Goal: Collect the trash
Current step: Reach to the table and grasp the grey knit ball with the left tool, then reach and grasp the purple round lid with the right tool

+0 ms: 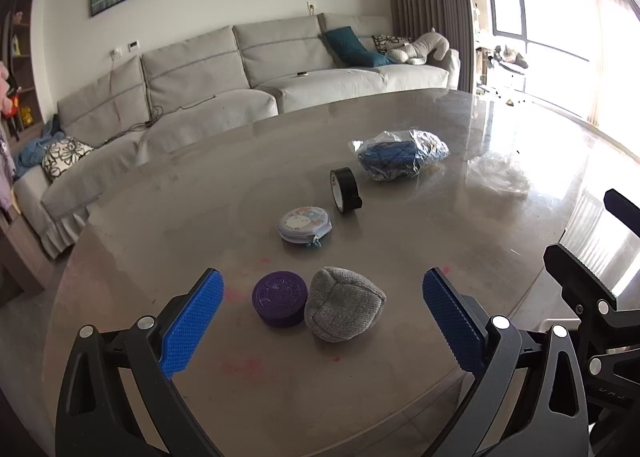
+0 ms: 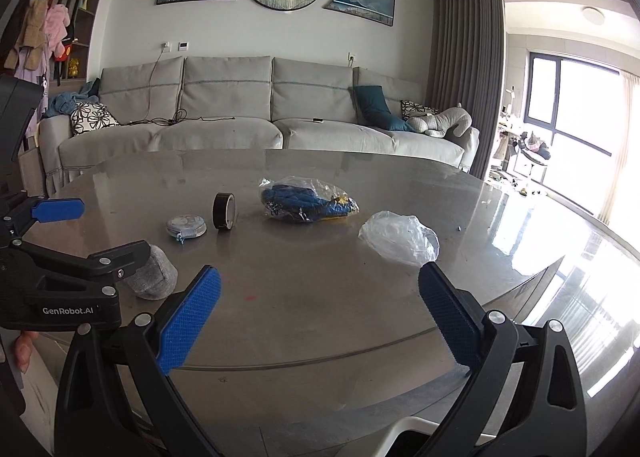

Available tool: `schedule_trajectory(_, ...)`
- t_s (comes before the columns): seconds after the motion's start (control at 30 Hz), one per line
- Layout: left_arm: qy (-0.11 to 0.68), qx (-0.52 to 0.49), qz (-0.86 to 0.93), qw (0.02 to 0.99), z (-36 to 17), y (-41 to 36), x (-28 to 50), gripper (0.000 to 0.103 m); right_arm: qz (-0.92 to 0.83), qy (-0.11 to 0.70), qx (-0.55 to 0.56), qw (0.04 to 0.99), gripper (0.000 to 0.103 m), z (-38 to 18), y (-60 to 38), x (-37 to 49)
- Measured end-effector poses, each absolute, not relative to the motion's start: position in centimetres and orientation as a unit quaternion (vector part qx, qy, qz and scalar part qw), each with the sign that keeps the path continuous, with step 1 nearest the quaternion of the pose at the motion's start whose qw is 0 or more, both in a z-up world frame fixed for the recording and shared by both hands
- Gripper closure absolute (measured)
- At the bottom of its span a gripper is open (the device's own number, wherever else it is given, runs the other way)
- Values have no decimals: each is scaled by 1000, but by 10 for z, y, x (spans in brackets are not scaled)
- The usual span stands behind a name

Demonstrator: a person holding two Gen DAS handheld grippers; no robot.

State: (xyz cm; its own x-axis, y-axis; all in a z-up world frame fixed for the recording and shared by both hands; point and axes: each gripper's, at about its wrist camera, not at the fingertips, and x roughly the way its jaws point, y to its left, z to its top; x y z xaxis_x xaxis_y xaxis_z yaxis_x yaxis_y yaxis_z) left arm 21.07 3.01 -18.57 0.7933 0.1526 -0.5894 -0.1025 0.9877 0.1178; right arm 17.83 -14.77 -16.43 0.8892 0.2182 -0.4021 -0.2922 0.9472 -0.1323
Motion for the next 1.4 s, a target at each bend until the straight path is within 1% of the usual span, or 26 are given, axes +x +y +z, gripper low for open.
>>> schedule_trajectory(0.2,329,19,75,941,-198,44,221,5,150,191,-105,964,5,-162,-132,193)
schedule_trajectory(0.63,383,5,70,921,-237,37,251,5,142,216,-95,961,5,-179,-133,203)
schedule_trajectory(0.77,376,21,75,923,-243,33,248,6,140,220,-92,961,5,-181,-135,202)
schedule_trajectory(0.8,374,26,78,924,-244,32,247,8,139,221,-92,961,5,-182,-135,202)
schedule_trajectory(0.83,370,37,82,925,-245,30,246,16,138,222,-92,961,5,-182,-135,203)
schedule_trajectory(0.87,367,49,87,925,-244,28,245,30,137,223,-91,961,5,-182,-135,203)
schedule_trajectory(0.9,364,53,84,926,-243,27,244,39,137,224,-91,961,5,-183,-135,203)
schedule_trajectory(0.93,361,52,76,928,-241,28,244,46,137,225,-91,960,5,-183,-134,203)
schedule_trajectory(0.97,358,53,67,930,-238,28,243,70,138,224,-91,961,5,-183,-134,202)
schedule_trajectory(1.0,355,59,68,930,-235,27,242,83,138,224,-92,960,5,-184,-133,202)
schedule_trajectory(1.1,352,42,62,933,-229,29,240,84,139,224,-95,960,5,-184,-131,200)
schedule_trajectory(1.4,326,48,57,943,-197,37,230,84,151,227,-85,958,5,-183,-127,201)
